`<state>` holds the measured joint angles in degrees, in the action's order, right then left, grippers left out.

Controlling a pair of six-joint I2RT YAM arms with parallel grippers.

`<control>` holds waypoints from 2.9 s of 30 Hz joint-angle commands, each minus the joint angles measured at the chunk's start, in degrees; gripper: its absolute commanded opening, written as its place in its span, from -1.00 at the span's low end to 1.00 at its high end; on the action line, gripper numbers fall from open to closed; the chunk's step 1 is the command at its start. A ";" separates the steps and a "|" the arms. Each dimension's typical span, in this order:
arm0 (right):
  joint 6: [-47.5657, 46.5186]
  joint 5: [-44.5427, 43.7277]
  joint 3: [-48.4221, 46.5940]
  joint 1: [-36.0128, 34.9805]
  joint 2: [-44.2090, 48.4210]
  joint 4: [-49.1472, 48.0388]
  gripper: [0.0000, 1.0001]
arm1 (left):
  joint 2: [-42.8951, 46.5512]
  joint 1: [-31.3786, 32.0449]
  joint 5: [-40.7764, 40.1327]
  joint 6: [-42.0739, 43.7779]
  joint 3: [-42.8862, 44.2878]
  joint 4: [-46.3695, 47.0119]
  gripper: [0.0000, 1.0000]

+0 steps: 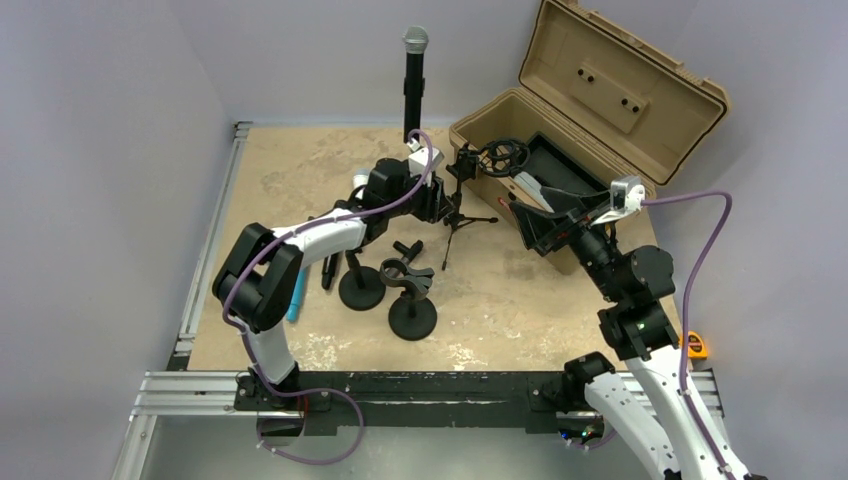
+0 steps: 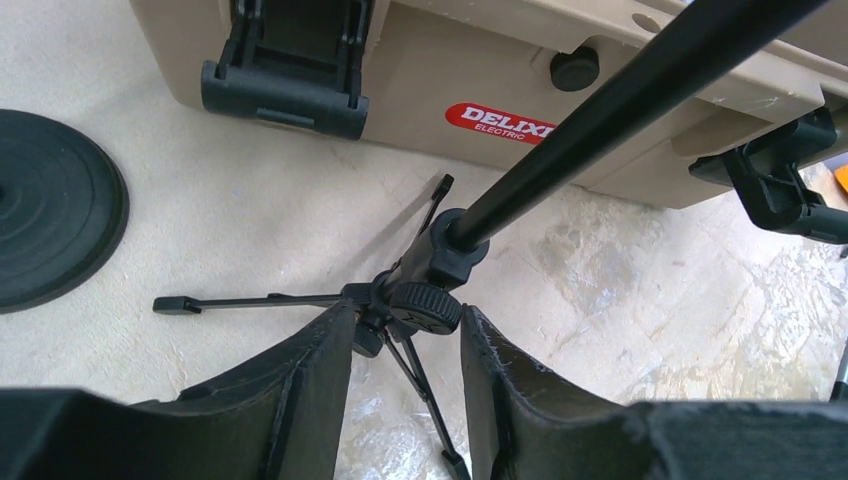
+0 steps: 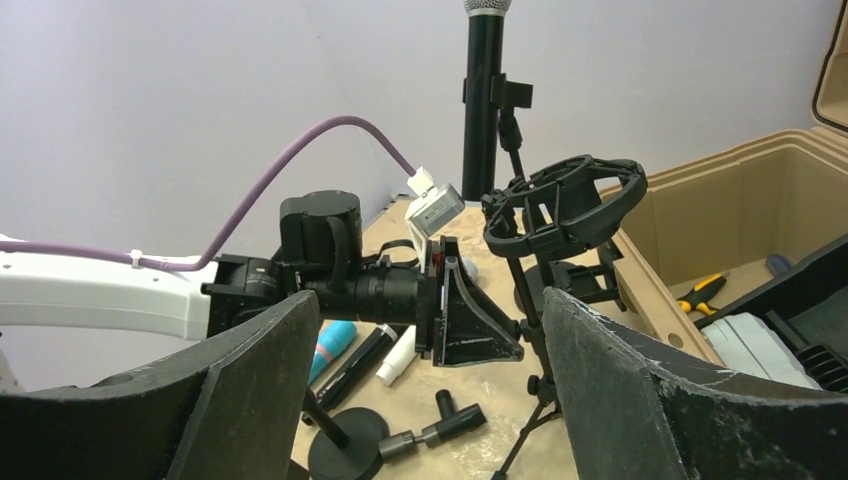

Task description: Remove the microphone from the stand

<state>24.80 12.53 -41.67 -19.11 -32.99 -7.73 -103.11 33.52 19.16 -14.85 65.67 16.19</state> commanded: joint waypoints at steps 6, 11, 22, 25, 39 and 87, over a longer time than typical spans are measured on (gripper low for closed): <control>-0.58 -0.68 -1.31 -0.13 -0.23 -1.48 0.61 | 0.92 -0.01 2.66 2.80 5.46 -1.90 -0.29; -0.50 -0.67 -1.22 -0.10 -0.17 -1.50 0.60 | -0.16 -0.03 4.34 1.93 6.93 -3.86 -0.57; -0.45 -0.59 -1.04 -0.13 -0.16 -1.68 0.61 | 0.25 -0.01 4.63 -0.84 7.41 -8.14 -0.50; -0.42 -0.58 -1.04 -0.11 -0.06 -1.66 0.60 | 0.03 -0.01 4.88 -1.22 8.02 -8.61 -0.41; -0.20 -0.58 -1.22 -0.11 0.62 -1.07 0.60 | -0.92 -0.16 6.78 -2.35 9.82 -12.22 -0.79; 1.13 -0.93 0.81 -0.11 -0.14 -2.56 0.59 | 10.76 -5.87 1.97 -27.20 3.44 -25.24 0.20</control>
<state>25.50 12.49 -40.91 -19.11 -33.01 -8.19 -97.84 25.82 26.92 -54.48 69.52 -6.24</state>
